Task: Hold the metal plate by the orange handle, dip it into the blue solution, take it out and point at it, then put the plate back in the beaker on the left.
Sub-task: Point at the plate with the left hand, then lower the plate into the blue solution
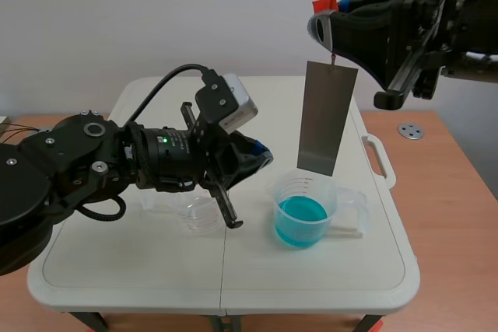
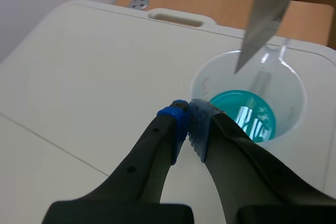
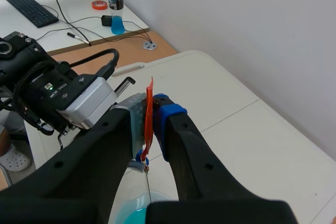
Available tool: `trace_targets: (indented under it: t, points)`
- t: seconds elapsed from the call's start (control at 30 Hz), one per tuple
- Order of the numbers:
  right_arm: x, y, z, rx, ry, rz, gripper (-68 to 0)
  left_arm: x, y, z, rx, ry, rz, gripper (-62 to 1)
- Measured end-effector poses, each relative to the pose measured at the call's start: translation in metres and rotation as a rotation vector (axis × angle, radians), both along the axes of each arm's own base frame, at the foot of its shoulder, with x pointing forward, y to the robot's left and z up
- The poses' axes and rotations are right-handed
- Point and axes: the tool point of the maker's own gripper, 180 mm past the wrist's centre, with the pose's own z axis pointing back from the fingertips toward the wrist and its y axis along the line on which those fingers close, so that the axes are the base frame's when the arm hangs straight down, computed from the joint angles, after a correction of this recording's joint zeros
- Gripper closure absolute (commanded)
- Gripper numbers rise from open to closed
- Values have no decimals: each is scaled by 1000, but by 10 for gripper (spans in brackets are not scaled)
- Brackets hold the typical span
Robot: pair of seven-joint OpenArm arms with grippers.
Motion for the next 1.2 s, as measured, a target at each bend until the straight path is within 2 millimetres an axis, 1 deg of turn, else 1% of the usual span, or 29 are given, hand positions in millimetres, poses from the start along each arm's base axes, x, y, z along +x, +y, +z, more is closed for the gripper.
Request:
trace_targets:
  t: [0.13,0.43,0.5,0.57,0.63,0.73,0.83,0.93,1.03,1.13,1.2]
  points:
    - [0,0,0,0,0,0,-11,-9,-6,-4,5,13,-32,-31]
    - [0,0,0,0,0,0,-11,-7,-6,-3,2,9,-24,-31]
    - [0,0,0,0,0,0,-11,-2,-1,-2,-5,4,10,-32]
    - [0,0,0,0,0,0,-11,7,13,-1,1,-7,60,-32]
    - [0,0,0,0,0,0,-11,16,37,7,-13,-23,136,-32]
    - [0,0,0,0,0,0,-11,26,86,27,-9,-77,239,-32]
    - [0,0,0,0,0,0,-11,24,133,48,39,-140,311,-32]
    - [0,0,0,0,0,0,-11,13,175,60,106,-176,384,-32]
    - [0,0,0,0,0,0,-11,-1,222,58,209,-188,481,-32]
    - [0,0,0,0,0,0,-11,-16,276,45,331,-169,617,-32]
    - [0,0,0,0,0,0,-11,-31,308,35,393,-146,709,-32]
